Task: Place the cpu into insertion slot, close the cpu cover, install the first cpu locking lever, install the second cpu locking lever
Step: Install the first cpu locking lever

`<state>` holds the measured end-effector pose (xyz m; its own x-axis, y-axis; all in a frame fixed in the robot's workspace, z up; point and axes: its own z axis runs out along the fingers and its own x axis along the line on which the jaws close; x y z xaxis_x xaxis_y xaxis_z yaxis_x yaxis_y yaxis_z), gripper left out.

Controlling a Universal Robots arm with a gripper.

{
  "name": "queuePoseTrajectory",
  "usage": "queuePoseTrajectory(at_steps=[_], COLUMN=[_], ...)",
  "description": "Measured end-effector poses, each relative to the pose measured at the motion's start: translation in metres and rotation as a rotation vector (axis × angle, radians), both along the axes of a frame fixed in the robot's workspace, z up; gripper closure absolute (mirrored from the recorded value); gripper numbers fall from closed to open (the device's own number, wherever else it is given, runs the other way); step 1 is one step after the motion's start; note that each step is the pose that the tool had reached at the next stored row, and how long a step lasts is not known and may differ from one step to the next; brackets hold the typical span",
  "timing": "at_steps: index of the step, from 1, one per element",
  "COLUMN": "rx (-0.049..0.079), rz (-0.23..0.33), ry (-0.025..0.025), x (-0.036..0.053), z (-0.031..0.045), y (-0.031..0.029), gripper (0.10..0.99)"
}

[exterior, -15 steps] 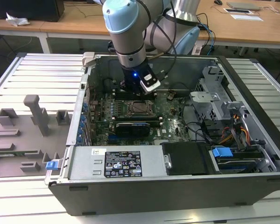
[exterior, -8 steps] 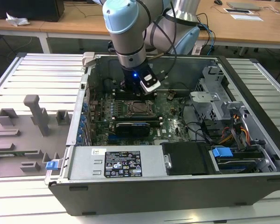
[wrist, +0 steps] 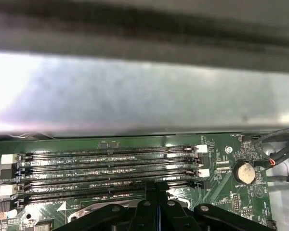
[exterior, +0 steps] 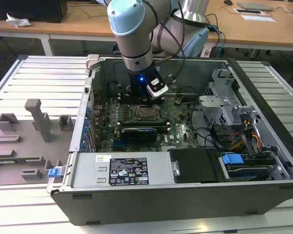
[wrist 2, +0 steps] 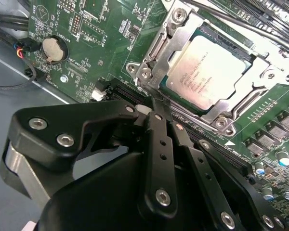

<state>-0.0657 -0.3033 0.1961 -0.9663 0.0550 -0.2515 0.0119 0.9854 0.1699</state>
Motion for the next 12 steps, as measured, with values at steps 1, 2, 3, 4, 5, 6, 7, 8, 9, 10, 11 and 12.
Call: queuePoseTrajectory(at_steps=[1, 2, 3, 4, 5, 6, 7, 8, 9, 10, 11, 12], rx=[0.0, 0.0, 0.0, 0.0, 0.0, -0.001, -0.003, -0.005, -0.01, -0.014, -0.023, -0.031], rz=[0.0, 0.0, 0.0, -0.001, -0.001, -0.002, -0.004, -0.005, -0.008, -0.01, -0.013, -0.016], ry=[-0.0003, -0.0002, -0.0002, -0.0002, -0.0003, -0.0003, -0.0002, -0.0002, 0.0, 0.0005, 0.0037, 0.0078], x=[0.0001, 0.0001, 0.0001, 0.0001, 0.0001, 0.0001, 0.0001, 0.0001, 0.0002, 0.0003, 0.0006, 0.0012], z=[0.0015, 0.0031, 0.0046, 0.0061, 0.0073, 0.0086, 0.0101, 0.0111, 0.0126, 0.0133, 0.0138, 0.0139], y=[0.0001, 0.0001, 0.0001, 0.0001, 0.0001, 0.0001, 0.0001, 0.0001, 0.0001, 0.0001, 0.0, 0.0], gripper=[0.98, 0.98, 0.98, 0.98, 0.98, 0.98, 0.98, 0.98, 0.98, 0.98, 0.98, 0.98])
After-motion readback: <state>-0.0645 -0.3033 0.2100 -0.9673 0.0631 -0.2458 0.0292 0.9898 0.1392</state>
